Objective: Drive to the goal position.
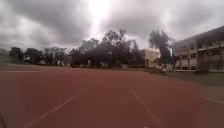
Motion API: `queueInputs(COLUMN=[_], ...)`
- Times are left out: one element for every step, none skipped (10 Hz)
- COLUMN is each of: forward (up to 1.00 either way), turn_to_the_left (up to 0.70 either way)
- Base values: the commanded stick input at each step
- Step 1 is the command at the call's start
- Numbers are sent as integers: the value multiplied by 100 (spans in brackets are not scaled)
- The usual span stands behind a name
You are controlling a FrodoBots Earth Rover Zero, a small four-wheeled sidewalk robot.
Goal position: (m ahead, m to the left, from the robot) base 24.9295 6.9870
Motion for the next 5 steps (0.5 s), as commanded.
queueInputs(forward=[70, 70, 70, 70, 70], turn_to_the_left=[0, 0, 0, 0, 0])
